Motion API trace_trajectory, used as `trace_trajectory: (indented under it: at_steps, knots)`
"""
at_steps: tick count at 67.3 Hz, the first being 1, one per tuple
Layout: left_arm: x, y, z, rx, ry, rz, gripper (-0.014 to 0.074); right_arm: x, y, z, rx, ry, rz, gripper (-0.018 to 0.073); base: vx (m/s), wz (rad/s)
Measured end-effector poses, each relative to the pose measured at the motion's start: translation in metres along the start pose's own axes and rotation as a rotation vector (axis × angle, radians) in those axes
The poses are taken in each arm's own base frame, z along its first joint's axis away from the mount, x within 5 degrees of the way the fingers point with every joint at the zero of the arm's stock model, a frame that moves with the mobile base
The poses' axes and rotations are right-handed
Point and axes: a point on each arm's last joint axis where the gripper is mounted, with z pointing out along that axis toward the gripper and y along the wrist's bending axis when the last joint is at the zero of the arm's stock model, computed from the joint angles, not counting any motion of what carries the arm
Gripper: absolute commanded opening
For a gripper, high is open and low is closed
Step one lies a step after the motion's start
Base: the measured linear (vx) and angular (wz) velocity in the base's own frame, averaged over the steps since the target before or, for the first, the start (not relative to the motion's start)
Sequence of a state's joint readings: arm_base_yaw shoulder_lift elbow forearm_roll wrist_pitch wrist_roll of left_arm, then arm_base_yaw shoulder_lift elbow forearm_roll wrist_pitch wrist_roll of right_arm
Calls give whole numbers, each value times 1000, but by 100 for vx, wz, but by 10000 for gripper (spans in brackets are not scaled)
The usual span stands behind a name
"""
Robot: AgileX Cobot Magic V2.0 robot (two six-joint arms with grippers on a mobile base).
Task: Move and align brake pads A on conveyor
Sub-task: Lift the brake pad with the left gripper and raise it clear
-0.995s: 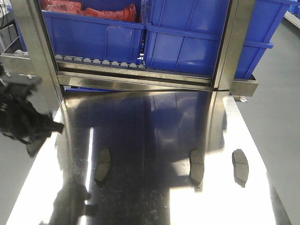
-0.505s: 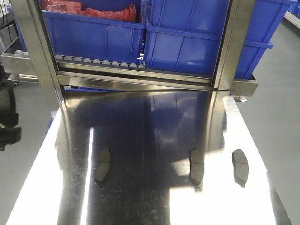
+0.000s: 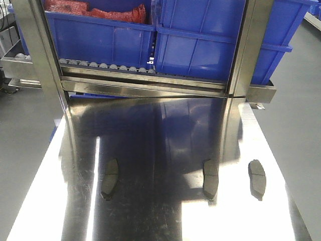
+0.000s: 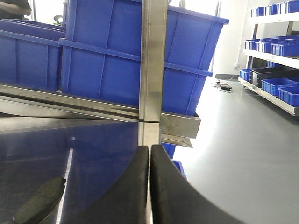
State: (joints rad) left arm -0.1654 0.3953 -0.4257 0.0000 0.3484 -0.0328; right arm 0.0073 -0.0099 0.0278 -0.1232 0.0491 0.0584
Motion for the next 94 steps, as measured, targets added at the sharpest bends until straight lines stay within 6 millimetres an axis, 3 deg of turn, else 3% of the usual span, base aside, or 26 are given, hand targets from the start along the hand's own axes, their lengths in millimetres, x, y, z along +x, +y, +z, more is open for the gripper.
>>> trace_trajectory:
  at_steps: [17, 94]
  knots:
    - [19, 1, -17, 3, -81, -1, -6, 0, 0, 0, 0, 0, 0, -11, 0, 0]
    - [18, 1, -20, 3, -99, -1, -6, 0, 0, 0, 0, -1, 0, -11, 0, 0]
